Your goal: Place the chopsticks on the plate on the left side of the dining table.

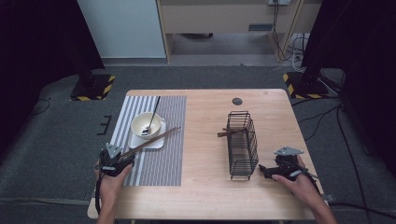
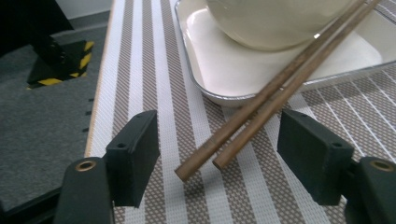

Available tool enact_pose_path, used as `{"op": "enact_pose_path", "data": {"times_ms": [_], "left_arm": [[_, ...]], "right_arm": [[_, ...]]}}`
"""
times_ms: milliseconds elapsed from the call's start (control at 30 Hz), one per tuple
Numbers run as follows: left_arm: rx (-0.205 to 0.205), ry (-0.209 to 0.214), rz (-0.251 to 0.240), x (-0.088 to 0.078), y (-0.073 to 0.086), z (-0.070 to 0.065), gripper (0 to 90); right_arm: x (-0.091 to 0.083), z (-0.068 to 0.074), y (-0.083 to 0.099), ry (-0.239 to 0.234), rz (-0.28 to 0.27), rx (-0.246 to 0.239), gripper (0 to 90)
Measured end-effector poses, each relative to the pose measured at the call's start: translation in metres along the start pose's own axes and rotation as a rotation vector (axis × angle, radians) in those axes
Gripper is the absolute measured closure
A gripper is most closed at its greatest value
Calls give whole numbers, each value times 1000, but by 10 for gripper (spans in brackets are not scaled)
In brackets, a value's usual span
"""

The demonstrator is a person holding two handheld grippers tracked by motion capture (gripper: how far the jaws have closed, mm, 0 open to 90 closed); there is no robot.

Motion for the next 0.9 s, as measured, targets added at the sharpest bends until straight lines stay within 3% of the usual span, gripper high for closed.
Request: {"op": "enact_pose_path", "data": {"times_ms": [100, 200, 367, 733, 900], "left_arm": [[-17, -4, 5, -3, 2, 2, 210], [-29, -4, 4, -3, 3, 5, 210], [-28, -15, 16, 3, 6, 10, 253], [-2, -47, -20, 3, -2, 11, 277], [-21, -63, -30, 6, -2, 14, 305]], "right_arm": [[0, 0, 0, 0, 0, 0, 1], [0, 0, 0, 0, 0, 0, 1], [0, 0, 0, 0, 0, 0, 1], [0, 0, 0, -1, 0, -1, 1], [0, 0, 0, 1, -1, -1, 2]]}}
Point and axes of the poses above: each handheld gripper's, and its own axes: x roughly forward along the jaws, y roughly out of its underside, z roughly to its left, the point moved 10 cm from there along x, roughly forward along the jaws, and after that the axes turned 4 degrees about -z, right-handed, at the moved point
